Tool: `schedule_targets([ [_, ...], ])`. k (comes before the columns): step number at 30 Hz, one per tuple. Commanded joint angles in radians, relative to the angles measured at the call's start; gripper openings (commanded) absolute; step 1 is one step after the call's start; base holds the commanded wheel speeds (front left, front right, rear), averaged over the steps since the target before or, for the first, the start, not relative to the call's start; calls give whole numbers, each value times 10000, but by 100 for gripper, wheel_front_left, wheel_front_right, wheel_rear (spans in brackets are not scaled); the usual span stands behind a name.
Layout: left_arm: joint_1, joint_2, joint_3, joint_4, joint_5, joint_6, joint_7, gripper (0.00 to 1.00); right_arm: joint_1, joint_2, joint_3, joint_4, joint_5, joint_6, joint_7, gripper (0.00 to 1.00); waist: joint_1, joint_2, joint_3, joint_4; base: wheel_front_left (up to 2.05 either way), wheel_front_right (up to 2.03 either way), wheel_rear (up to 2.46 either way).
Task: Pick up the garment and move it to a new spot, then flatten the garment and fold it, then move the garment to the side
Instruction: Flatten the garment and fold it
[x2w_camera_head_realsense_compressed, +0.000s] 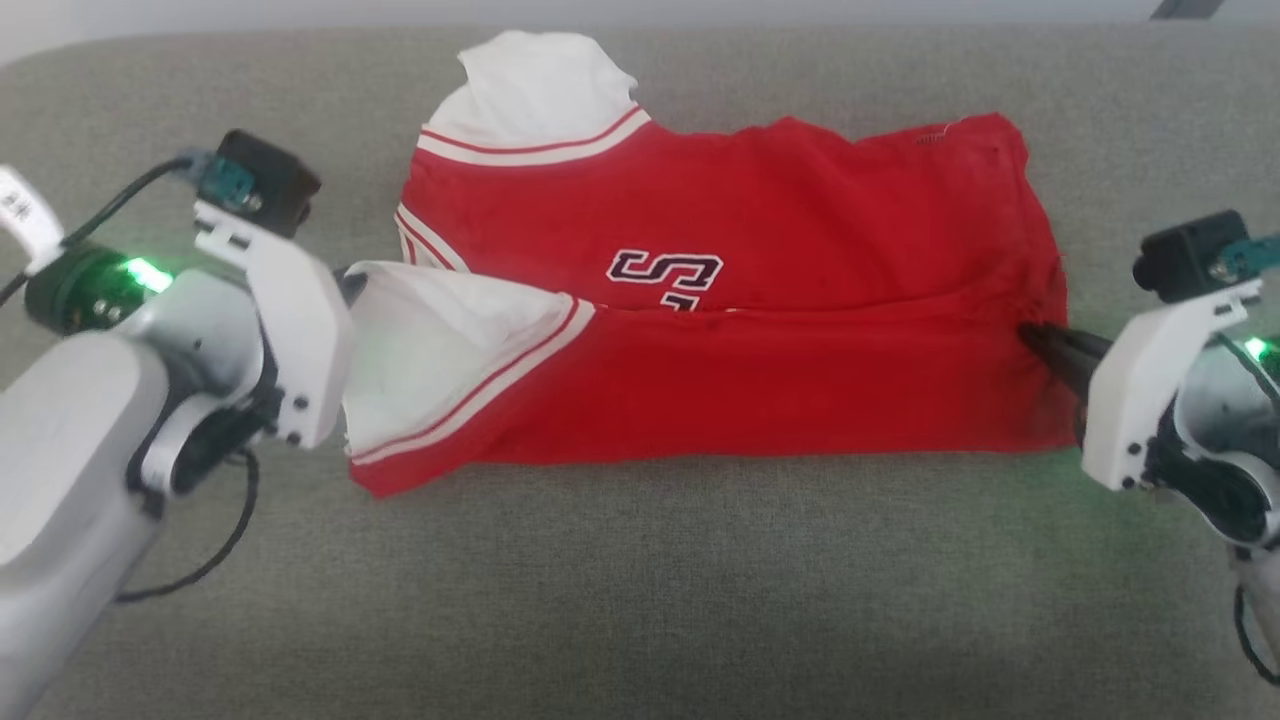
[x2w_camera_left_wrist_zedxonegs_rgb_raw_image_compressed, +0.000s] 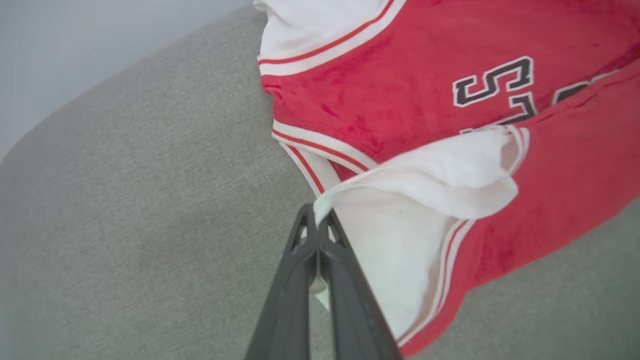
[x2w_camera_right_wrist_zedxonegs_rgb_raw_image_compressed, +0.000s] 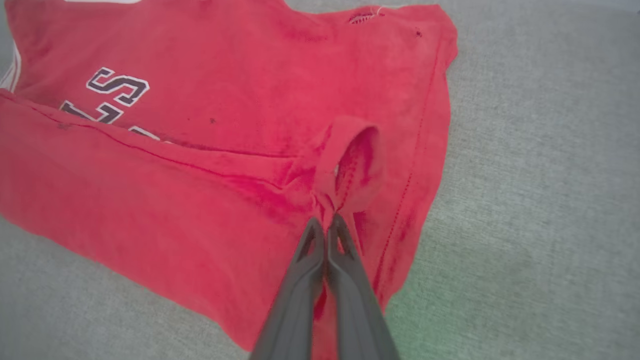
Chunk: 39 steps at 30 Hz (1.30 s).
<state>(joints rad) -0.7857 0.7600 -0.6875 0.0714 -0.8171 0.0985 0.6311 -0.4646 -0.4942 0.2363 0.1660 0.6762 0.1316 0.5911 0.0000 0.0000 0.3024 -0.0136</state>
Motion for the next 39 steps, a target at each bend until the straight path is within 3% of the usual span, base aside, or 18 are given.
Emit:
schedule_targets([
  [1, -234, -188, -72, 394, -29, -154, 0, 0, -243, 77, 63, 200, -106, -18, -24, 0, 0, 0, 189, -39, 0, 0, 0],
  [5, -863, -1045, -393, 2383, -266, -808, 134, 0, -961, 326, 481, 1143, -184, -16, -124, 0, 0, 0, 480, -89, 0, 0, 0],
  [10, -1214, -1768, -554, 4112, -551, -1155, 438, 0, -1522, 511, 927, 1937, -90, -18, -197, 0, 0, 0, 644, -117, 0, 0, 0],
  [11, -1262, -1886, -591, 4364, -612, -1236, 505, 5, -1616, 544, 986, 2070, -88, -18, -210, 12, 0, 0, 665, -124, 0, 0, 0],
  [13, -1340, -2076, -608, 4841, -735, -1335, 530, 39, -1759, 606, 1115, 2281, -80, -16, -276, 35, 0, 0, 677, -131, 0, 0, 0],
  [14, -1375, -2143, -611, 5031, -753, -1345, 519, 47, -1822, 628, 1154, 2387, -61, -18, -301, 51, 0, 0, 667, -130, 0, 0, 0],
  [15, -1432, -2203, -601, 5177, -767, -1382, 487, 59, -1893, 643, 1208, 2465, -26, -18, -318, 86, 0, 0, 647, -127, 0, 0, 0],
  [16, -1510, -2239, -551, 5268, -791, -1382, 410, 73, -1953, 627, 1244, 2481, -23, -16, -407, 100, 0, 0, 618, -120, 0, 0, 0],
  [17, -1579, -2254, -481, 5348, -821, -1352, 327, 100, -1982, 609, 1251, 2489, 9, -16, -500, 100, 0, 0, 575, -109, 0, 0, 0],
  [22, -1529, -2215, -316, 5411, -891, -1134, 203, 100, -1869, 510, 1062, 2395, 15, -18, -1074, 100, 0, 0, 340, -50, 0, 0, 0],
  [29, -919, -1819, -203, 4411, -995, -373, 528, 100, -1227, 474, 44, 1861, -261, -16, -2362, 100, 0, 0, 14, 92, 0, 0, 0],
  [39, 941, -750, -106, 1224, -1327, 1394, 1368, 100, 5, 1156, -1666, 139, -1676, -15, -4375, 100, 0, 0, -124, -36, 0, 0, 0],
])
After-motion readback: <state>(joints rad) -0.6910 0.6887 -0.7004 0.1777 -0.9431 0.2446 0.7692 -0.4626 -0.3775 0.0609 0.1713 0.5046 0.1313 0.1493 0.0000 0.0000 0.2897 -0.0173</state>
